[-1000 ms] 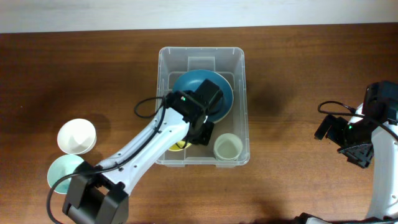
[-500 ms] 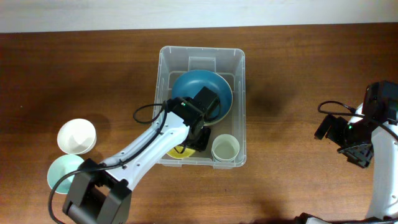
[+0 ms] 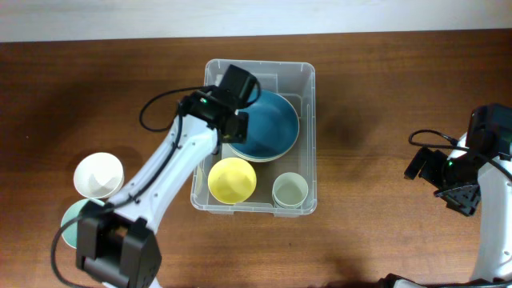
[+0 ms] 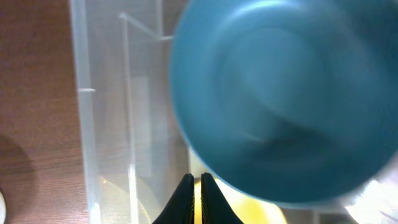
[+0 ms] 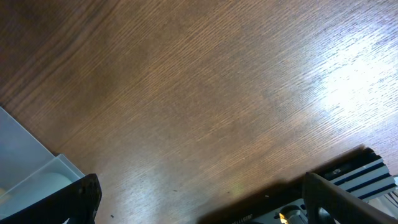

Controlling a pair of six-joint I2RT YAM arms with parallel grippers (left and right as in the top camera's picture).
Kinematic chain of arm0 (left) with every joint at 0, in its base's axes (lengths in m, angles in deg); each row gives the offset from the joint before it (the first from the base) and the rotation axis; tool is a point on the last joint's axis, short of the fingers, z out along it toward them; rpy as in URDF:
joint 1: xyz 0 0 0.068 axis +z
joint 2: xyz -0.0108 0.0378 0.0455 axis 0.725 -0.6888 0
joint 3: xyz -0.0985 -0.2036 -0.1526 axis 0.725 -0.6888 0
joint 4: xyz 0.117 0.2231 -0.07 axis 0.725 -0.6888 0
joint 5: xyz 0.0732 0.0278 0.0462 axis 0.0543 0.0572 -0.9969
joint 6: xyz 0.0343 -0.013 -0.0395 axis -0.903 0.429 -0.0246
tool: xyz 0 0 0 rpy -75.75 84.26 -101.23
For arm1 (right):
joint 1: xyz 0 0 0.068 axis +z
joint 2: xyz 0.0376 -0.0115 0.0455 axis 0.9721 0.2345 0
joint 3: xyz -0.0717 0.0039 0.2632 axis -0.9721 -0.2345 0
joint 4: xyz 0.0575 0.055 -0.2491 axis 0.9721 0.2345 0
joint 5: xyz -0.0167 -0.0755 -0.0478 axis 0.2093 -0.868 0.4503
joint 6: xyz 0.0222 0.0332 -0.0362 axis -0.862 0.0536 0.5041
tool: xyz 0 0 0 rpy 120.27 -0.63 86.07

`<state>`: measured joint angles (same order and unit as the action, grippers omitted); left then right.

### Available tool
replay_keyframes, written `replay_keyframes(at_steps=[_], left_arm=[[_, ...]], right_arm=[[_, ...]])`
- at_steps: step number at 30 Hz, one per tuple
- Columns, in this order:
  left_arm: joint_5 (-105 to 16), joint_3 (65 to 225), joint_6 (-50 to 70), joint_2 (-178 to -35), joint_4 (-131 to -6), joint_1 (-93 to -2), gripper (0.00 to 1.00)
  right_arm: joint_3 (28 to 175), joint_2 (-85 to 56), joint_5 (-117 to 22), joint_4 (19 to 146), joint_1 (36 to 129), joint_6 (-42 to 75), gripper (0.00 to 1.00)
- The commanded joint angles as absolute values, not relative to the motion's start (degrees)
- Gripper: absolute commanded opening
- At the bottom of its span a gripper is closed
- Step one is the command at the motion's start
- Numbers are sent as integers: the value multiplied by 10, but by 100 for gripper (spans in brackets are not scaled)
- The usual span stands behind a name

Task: Pack container
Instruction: 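Place the yellow bowl in the container's front left, release, then move the left gripper to the white bowl and grasp its rim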

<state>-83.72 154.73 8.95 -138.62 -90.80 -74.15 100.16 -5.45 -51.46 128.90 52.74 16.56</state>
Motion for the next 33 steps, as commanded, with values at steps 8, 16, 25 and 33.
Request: replay_keyframes(at_steps=[8,16,25,33], left_arm=[[-800,1551,70,-1483,-904,-715,2],[-800,1554,67,-1498,-903,-715,1],[-839,1652,67,-1409,-982,-715,1],[-910,1687,68,-1292,-1044,-643,57]], right_arm=[[999,-62,-518,1289,524,169,99],[999,-62,-518,1288,524,169,99],[999,-62,-518,1287,524,169,99],[999,-62,-518,1287,524,169,99]])
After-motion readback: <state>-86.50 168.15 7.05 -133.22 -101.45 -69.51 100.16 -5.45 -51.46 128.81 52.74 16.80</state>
